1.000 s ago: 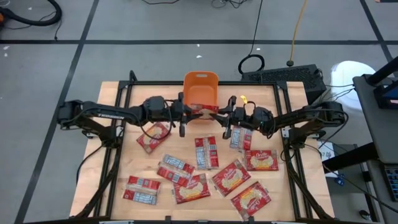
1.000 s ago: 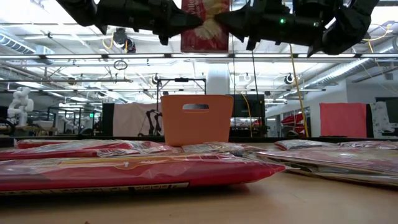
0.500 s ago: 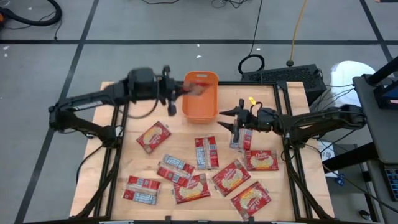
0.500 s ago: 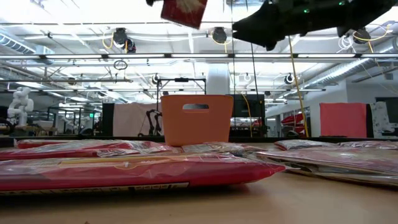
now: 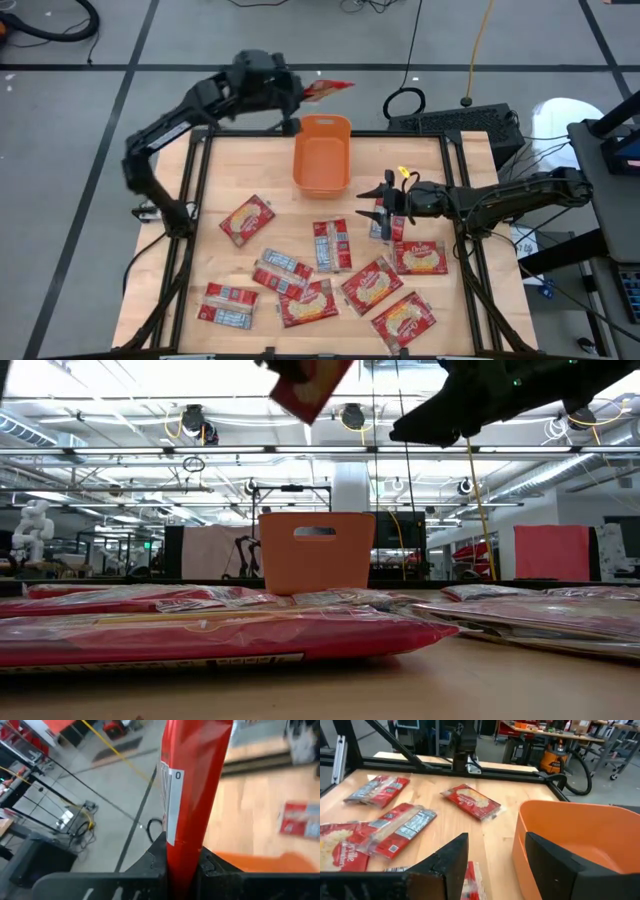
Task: Sort popcorn bags into baskets
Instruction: Put the red popcorn bag into the orange bin
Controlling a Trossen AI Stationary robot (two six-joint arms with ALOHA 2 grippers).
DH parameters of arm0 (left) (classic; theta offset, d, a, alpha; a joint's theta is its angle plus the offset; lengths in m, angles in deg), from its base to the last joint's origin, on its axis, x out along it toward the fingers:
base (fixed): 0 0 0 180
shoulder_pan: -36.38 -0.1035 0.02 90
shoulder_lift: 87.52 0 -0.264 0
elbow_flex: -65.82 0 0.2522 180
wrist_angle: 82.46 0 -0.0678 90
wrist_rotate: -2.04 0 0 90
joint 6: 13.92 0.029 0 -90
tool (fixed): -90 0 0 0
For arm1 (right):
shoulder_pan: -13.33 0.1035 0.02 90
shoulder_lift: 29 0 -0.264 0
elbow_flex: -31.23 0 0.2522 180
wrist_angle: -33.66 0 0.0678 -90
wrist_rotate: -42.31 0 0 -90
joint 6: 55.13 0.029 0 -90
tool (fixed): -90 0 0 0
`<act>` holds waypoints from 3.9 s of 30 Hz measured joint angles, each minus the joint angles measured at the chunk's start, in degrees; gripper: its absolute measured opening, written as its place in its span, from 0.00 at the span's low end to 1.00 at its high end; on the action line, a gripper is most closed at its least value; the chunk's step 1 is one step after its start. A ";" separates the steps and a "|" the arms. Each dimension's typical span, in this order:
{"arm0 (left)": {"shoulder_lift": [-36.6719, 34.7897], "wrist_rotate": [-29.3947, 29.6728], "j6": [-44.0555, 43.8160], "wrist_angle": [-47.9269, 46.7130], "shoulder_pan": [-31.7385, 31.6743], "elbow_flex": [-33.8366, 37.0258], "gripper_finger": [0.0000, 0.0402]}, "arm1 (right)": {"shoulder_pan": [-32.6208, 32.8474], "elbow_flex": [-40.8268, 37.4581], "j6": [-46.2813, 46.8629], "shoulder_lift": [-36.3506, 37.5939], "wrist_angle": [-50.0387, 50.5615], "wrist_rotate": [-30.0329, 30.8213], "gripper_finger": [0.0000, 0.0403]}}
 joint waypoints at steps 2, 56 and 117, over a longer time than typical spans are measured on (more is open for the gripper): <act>4.15 -0.05 1.97 -3.73 -1.06 -3.21 0.06 | -0.02 0.00 -0.11 0.02 -0.02 0.02 0.47; 31.92 3.67 9.09 -14.45 -5.22 -6.35 0.29 | 1.49 -3.39 1.10 1.14 0.36 -0.25 0.46; 33.12 8.69 42.36 -6.21 6.17 13.94 0.43 | 1.92 -8.31 5.31 1.48 -1.50 4.37 0.46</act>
